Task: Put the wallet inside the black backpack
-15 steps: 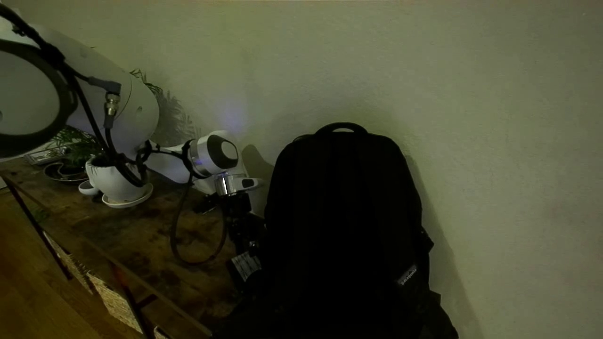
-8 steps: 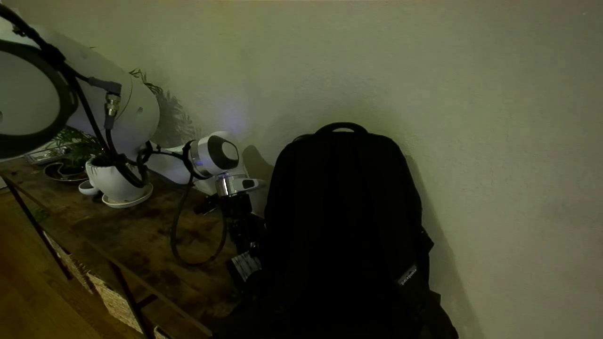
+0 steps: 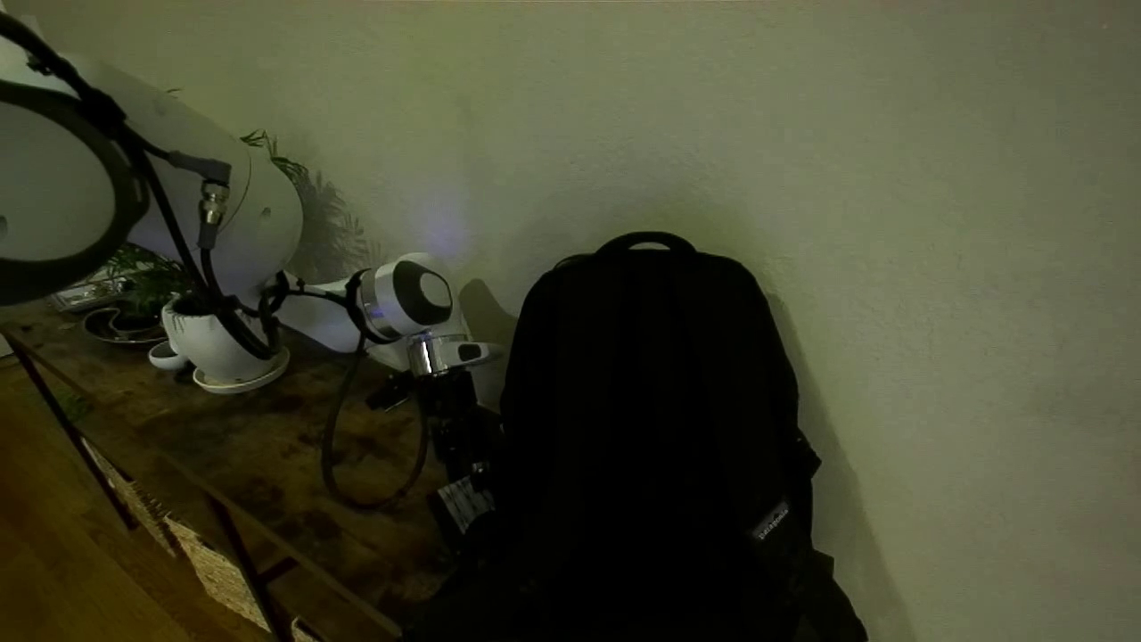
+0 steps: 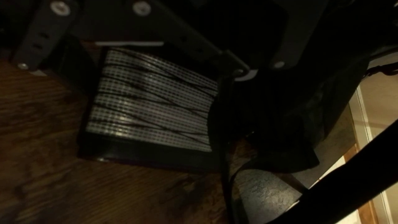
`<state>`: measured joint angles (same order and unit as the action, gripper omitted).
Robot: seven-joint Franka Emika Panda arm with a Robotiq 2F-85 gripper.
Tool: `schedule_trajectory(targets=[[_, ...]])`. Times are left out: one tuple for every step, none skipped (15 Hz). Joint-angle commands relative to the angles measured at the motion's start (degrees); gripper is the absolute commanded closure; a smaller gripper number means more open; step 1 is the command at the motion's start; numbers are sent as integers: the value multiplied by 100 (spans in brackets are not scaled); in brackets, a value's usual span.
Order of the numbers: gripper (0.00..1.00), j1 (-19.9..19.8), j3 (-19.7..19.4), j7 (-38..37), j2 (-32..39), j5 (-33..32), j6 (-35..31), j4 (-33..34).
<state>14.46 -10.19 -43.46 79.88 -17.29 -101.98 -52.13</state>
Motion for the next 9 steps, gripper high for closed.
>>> schedule_trajectory(targets=[[0,52,-86,-164,104,-36,176,86],[0,55,-88,-179,99,-39,173,76],[0,58,-91,-189,89,-42,170,62],[0,60,-94,-197,80,-46,166,49],[0,62,-100,-210,67,-50,163,32],[0,63,-106,-218,60,-55,165,22],[0,63,-110,-224,52,-60,166,13],[0,69,-115,-234,41,-64,165,1],[0,72,-119,-240,38,-67,168,-3]])
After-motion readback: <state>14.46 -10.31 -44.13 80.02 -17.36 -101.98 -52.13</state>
